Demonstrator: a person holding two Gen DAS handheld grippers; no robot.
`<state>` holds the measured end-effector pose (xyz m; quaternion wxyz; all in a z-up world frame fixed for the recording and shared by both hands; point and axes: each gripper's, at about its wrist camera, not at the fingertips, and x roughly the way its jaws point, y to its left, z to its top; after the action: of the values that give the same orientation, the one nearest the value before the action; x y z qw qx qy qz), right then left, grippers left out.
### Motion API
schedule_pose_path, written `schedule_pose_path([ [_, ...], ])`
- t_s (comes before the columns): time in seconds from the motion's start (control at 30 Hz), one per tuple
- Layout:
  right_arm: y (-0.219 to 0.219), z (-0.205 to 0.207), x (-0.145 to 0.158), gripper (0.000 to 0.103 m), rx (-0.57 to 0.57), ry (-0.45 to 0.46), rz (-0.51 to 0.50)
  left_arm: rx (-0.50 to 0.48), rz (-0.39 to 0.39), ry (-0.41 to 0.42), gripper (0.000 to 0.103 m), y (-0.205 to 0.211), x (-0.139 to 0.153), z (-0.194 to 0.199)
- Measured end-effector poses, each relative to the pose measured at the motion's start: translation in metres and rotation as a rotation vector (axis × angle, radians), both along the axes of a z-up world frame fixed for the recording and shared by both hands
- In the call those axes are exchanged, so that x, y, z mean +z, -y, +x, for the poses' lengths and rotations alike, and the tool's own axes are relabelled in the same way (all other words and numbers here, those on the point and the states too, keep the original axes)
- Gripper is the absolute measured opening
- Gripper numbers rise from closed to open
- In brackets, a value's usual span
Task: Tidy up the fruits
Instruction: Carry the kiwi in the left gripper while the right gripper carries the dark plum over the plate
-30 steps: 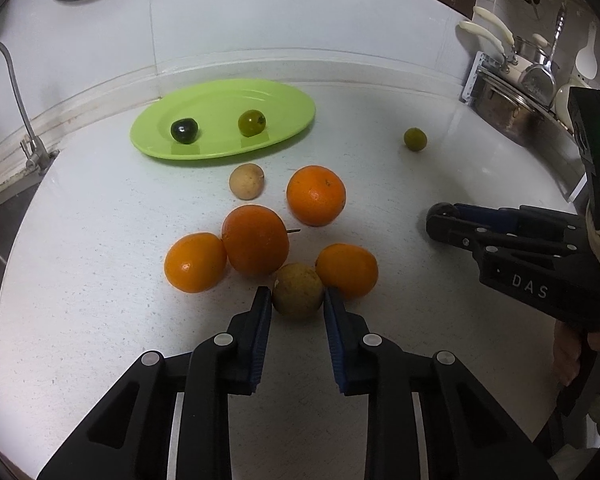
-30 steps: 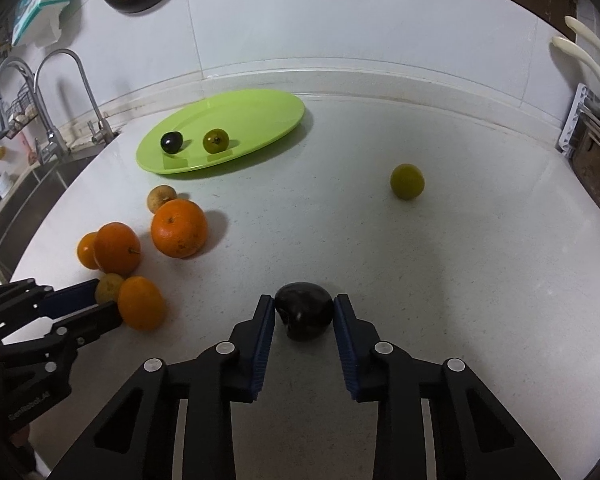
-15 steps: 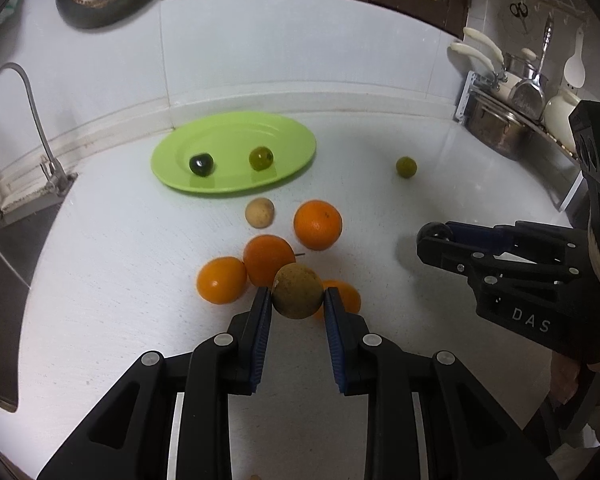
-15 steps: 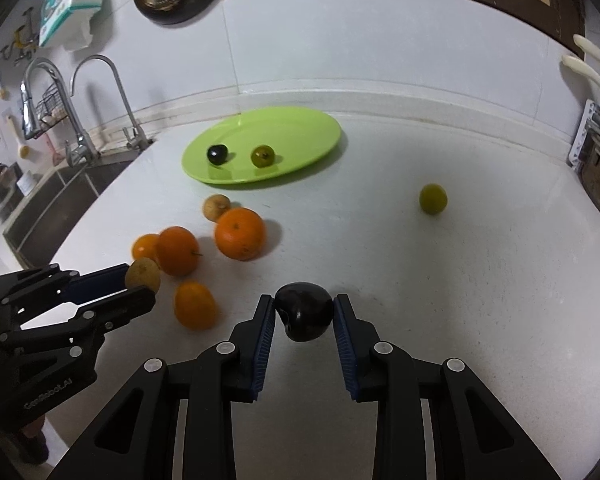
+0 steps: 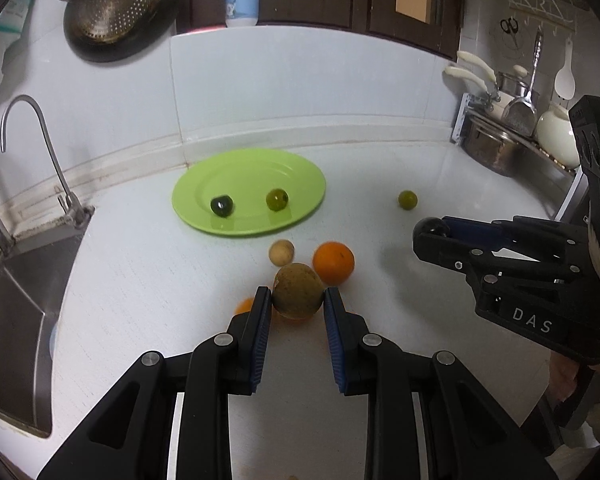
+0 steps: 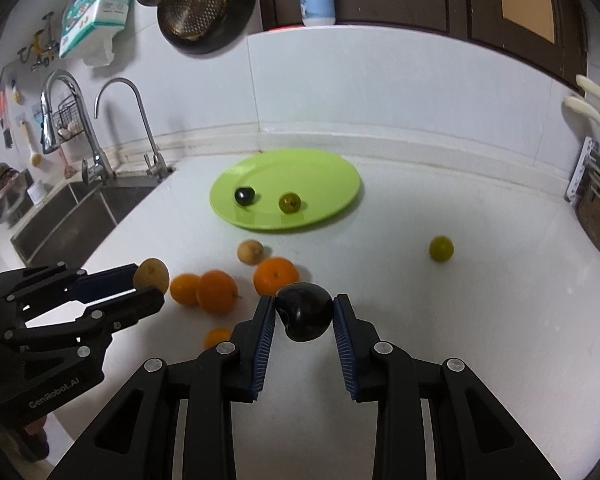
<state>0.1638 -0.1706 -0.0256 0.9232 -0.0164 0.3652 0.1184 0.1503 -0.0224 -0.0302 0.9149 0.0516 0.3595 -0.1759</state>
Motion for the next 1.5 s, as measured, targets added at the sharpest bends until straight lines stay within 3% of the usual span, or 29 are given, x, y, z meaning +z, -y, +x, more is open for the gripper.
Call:
schedule_pose_path([
  [0.4, -0.018, 0.029, 0.024, 0.031, 0.003, 0.077, 0.022, -0.010, 0.009, 0.098, 0.027, -0.017, 0.028, 0.037],
  [0.87, -0.042, 0.085, 0.043, 0.031, 0.023, 0.114, 0.036, -0.030, -0.011, 0.093, 0.027, -0.025, 0.040, 0.097],
  [1.2, -0.051, 0.137, 0.043, 0.031, 0.020, 0.072, 0.024, -0.052, 0.010, 0.067, 0.027, -0.027, 0.039, 0.151],
  [1.5, -0.051, 0.191, 0.012, 0.031, -0.002, -0.040, -0.022, -0.064, 0.022, -0.033, 0.027, -0.030, 0.014, 0.204],
])
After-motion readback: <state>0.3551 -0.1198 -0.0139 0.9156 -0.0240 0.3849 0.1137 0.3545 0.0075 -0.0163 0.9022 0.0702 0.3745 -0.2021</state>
